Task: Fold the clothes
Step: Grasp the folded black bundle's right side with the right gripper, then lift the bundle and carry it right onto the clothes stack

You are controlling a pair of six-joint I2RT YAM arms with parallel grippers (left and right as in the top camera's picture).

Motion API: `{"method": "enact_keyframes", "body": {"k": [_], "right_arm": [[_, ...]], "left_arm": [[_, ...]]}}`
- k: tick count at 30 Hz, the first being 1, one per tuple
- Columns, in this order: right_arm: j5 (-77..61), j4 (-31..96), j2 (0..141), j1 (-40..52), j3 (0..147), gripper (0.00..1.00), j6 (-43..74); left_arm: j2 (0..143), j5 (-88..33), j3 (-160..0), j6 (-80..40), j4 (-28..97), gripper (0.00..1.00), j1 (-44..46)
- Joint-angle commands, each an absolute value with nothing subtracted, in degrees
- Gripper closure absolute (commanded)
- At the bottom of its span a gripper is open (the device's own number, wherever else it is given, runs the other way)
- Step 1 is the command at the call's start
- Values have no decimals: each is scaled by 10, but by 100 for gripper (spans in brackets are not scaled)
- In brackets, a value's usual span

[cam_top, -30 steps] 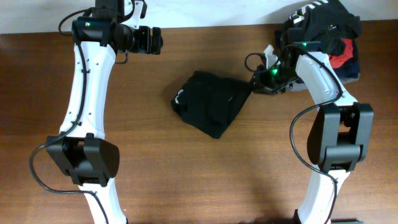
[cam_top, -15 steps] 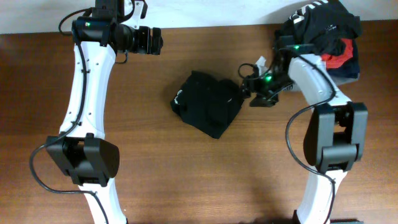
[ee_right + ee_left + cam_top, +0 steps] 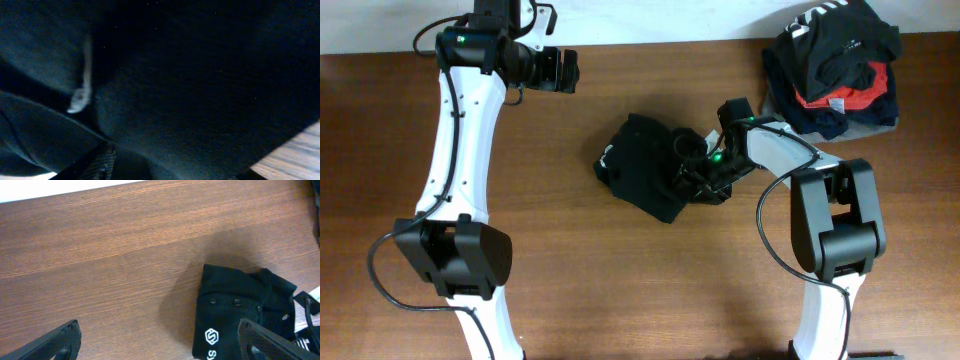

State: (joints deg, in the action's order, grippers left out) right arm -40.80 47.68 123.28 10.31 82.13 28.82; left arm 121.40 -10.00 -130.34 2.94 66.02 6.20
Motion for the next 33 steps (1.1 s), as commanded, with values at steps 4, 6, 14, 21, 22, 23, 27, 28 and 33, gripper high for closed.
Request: {"method": "enact_keyframes", "body": {"k": [4,6,14,21,22,23,27,28,33], "right_arm": [[-375,464,1238,114,806,44,318],[-340,449,1238,121,805,44,350],[-300,345,1240,157,805,96,370],[-348,380,1209,115,852,96,252],[-350,393,1199,106,869,96,236],[-352,407,1190,99,886,96,225],[-349,476,1162,76,978,96,176],[-344,495,1157,71,1007,96,167],[-327,554,1154,49,1139,96,163]], "left_arm": [[1220,-91,-1309,40,661,1,62],[1220,-91,-1309,40,661,1,62],[1220,-91,-1309,40,661,1,62],[1220,-69,-1309,40,661,1,62],[1220,-68,-1309,40,661,1,62],[1220,-65,-1309,40,661,1,62],[1220,-65,-1309,40,661,1,62],[1220,-64,-1309,40,661,1,62],[1220,-61,-1309,39,661,1,62]]}}
